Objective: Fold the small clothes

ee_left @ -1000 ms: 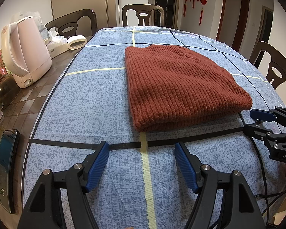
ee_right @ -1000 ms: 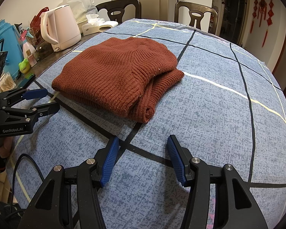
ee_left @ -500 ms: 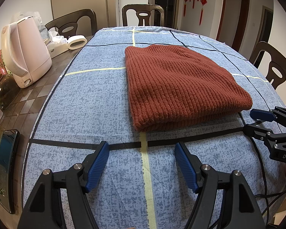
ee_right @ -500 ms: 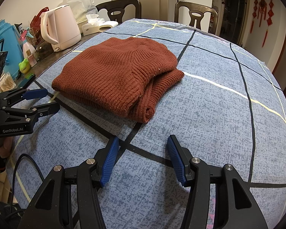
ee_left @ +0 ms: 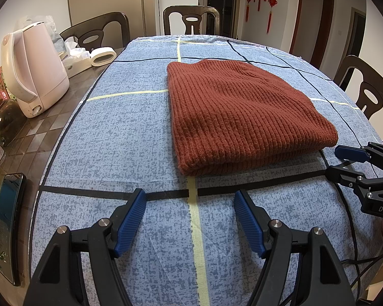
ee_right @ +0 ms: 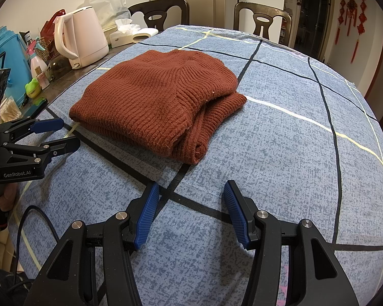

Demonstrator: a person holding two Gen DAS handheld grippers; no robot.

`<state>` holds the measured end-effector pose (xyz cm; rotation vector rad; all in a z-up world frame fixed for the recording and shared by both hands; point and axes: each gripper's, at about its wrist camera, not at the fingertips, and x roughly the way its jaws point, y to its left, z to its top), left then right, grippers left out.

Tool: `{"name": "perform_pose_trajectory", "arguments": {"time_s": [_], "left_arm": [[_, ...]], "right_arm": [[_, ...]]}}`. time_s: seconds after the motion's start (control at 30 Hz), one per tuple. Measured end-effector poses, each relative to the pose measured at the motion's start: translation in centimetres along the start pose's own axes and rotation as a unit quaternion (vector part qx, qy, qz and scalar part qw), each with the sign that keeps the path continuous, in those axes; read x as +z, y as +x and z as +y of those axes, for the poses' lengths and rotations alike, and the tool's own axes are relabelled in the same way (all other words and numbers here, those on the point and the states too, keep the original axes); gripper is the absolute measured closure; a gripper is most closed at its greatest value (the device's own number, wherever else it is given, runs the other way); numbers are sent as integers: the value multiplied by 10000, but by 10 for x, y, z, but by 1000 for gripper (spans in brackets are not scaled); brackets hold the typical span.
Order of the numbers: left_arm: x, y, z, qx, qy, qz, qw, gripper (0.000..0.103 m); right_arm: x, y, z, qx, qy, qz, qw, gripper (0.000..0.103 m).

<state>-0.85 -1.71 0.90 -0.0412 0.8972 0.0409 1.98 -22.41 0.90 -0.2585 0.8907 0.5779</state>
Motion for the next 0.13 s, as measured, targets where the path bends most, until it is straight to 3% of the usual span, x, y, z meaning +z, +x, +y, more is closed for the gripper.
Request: {"name": "perform_pose_trajectory", "arguments": {"time_s": [0.13], "left_arm": [[0,0,0,-2,6,2,10000,28]], "right_arm": [[0,0,0,-1,-2,0,10000,49]]}}
